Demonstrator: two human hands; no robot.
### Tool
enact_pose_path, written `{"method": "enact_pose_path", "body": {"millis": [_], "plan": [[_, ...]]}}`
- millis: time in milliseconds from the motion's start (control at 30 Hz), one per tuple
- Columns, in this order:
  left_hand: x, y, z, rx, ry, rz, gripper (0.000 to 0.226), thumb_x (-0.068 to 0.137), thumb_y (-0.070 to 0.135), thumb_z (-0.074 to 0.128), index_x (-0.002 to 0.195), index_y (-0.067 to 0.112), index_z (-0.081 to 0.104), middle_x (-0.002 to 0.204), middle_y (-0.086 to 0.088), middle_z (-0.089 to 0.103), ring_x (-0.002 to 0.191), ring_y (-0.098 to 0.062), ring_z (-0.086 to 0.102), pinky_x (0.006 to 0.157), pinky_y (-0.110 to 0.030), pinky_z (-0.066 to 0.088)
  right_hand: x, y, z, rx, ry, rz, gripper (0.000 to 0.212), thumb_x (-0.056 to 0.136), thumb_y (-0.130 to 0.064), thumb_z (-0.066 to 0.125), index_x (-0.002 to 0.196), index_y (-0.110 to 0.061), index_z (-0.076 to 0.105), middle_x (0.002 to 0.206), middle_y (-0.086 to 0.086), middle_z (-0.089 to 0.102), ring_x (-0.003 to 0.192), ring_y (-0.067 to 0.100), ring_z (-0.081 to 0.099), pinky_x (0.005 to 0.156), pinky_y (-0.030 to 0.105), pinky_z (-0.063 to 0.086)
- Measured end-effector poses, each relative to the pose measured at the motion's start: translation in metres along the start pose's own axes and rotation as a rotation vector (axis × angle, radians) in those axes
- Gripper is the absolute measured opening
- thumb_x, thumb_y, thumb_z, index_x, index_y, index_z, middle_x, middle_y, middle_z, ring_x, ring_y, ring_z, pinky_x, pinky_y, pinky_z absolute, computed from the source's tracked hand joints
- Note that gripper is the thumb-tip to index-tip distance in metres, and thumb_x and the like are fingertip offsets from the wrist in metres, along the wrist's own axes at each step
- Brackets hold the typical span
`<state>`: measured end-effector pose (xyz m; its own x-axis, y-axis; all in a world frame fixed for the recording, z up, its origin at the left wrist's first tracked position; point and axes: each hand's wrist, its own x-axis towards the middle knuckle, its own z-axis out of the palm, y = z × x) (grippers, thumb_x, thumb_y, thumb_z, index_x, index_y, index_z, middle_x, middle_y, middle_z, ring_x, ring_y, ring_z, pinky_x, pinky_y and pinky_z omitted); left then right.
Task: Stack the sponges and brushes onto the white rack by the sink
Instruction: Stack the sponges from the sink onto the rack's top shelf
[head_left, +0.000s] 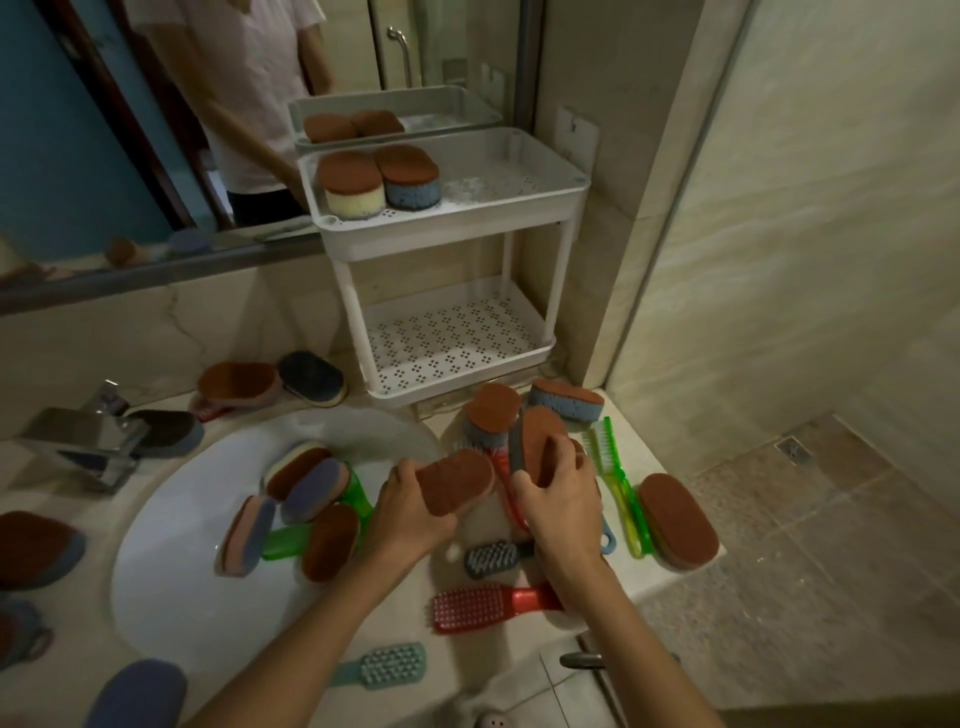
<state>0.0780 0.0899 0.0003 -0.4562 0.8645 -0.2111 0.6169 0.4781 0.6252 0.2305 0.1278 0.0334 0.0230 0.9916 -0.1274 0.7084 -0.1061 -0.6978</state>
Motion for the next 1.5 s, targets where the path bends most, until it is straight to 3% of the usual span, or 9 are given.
{"method": "enact_pose_path", "body": {"millis": [100, 300, 433, 567, 733, 1000, 1167, 1333, 1500], "plan": [[-0.010, 0.019, -0.028, -0.124, 0.139, -0.009, 0.064, 0.060, 0.070, 0.067, 0.099, 0.026, 0.041, 0.107, 0.001, 0.056, 0.098, -0.018, 0.058, 0.081, -0.030, 0.050, 0.005, -0.020, -0.007, 0.051, 0.056, -0.107, 0.062, 0.081, -0.039, 0.057, 0.138, -0.029, 0.034, 0.137, 0.006, 0.038, 0.119, 0.024, 0.047, 0.096, 0.038, 0.046], [-0.002, 0.072, -0.097, -0.209, 0.345, 0.167, 0.058, 0.074, 0.043, 0.072, 0.114, 0.017, 0.039, 0.105, 0.003, 0.039, 0.091, -0.011, 0.045, 0.054, -0.010, 0.030, 0.026, -0.082, -0.032, 0.189, 0.170, -0.387, 0.054, 0.084, -0.031, 0.059, 0.135, -0.029, 0.041, 0.139, 0.002, 0.035, 0.121, 0.020, 0.045, 0.101, 0.039, 0.046], [0.018, 0.105, -0.141, -0.258, 0.507, 0.253, 0.057, 0.079, 0.041, 0.068, 0.121, 0.015, 0.039, 0.114, -0.004, 0.050, 0.092, -0.014, 0.048, 0.068, -0.023, 0.040, 0.050, -0.125, -0.055, 0.238, 0.249, -0.535, 0.049, 0.085, -0.028, 0.061, 0.133, -0.024, 0.047, 0.138, 0.004, 0.038, 0.119, 0.020, 0.047, 0.100, 0.032, 0.044], [0.046, 0.132, -0.174, -0.209, 0.606, 0.290, 0.061, 0.087, 0.051, 0.053, 0.135, 0.023, 0.029, 0.132, -0.009, 0.045, 0.111, -0.025, 0.052, 0.079, -0.030, 0.044, 0.084, -0.170, -0.070, 0.241, 0.252, -0.639, 0.044, 0.089, -0.027, 0.059, 0.130, -0.021, 0.047, 0.136, 0.009, 0.036, 0.117, 0.022, 0.046, 0.094, 0.022, 0.038], [0.094, 0.156, -0.208, -0.102, 0.545, 0.232, 0.057, 0.091, 0.052, 0.041, 0.141, 0.029, 0.024, 0.135, -0.012, 0.036, 0.118, -0.034, 0.047, 0.093, -0.049, 0.047, 0.141, -0.211, -0.076, 0.172, 0.172, -0.664, 0.039, 0.092, -0.026, 0.053, 0.130, -0.024, 0.043, 0.136, 0.014, 0.033, 0.119, 0.030, 0.043, 0.102, 0.036, 0.039], [0.148, 0.175, -0.213, -0.052, 0.493, 0.141, 0.054, 0.092, 0.045, 0.045, 0.129, 0.011, 0.025, 0.128, -0.016, 0.045, 0.104, -0.033, 0.057, 0.075, -0.038, 0.048, 0.224, -0.242, -0.060, -0.072, -0.013, -0.568, 0.048, 0.096, -0.025, 0.047, 0.141, -0.026, 0.030, 0.139, 0.021, 0.034, 0.122, 0.040, 0.043, 0.102, 0.047, 0.041], [0.171, 0.179, -0.211, -0.121, 0.472, 0.078, 0.059, 0.092, 0.045, 0.044, 0.133, 0.008, 0.023, 0.128, -0.019, 0.048, 0.106, -0.036, 0.057, 0.086, -0.044, 0.051, 0.250, -0.250, -0.047, -0.188, -0.157, -0.605, 0.049, 0.096, -0.025, 0.045, 0.142, -0.023, 0.026, 0.142, 0.019, 0.035, 0.121, 0.037, 0.046, 0.100, 0.044, 0.042], [0.180, 0.180, -0.210, -0.185, 0.482, 0.046, 0.051, 0.093, 0.042, 0.044, 0.126, 0.007, 0.028, 0.126, -0.018, 0.049, 0.108, -0.035, 0.054, 0.079, -0.036, 0.042, 0.256, -0.249, -0.043, -0.306, -0.220, -0.632, 0.041, 0.098, -0.028, 0.039, 0.138, -0.021, 0.036, 0.144, 0.022, 0.028, 0.128, 0.041, 0.035, 0.108, 0.042, 0.030], [0.179, 0.187, -0.208, -0.254, 0.485, 0.059, 0.059, 0.085, 0.038, 0.059, 0.127, 0.008, 0.029, 0.131, -0.016, 0.043, 0.114, -0.033, 0.050, 0.086, -0.036, 0.042, 0.259, -0.249, -0.049, -0.369, -0.263, -0.613, 0.043, 0.096, -0.027, 0.030, 0.138, -0.026, 0.037, 0.145, 0.021, 0.030, 0.128, 0.042, 0.035, 0.107, 0.046, 0.032]]}}
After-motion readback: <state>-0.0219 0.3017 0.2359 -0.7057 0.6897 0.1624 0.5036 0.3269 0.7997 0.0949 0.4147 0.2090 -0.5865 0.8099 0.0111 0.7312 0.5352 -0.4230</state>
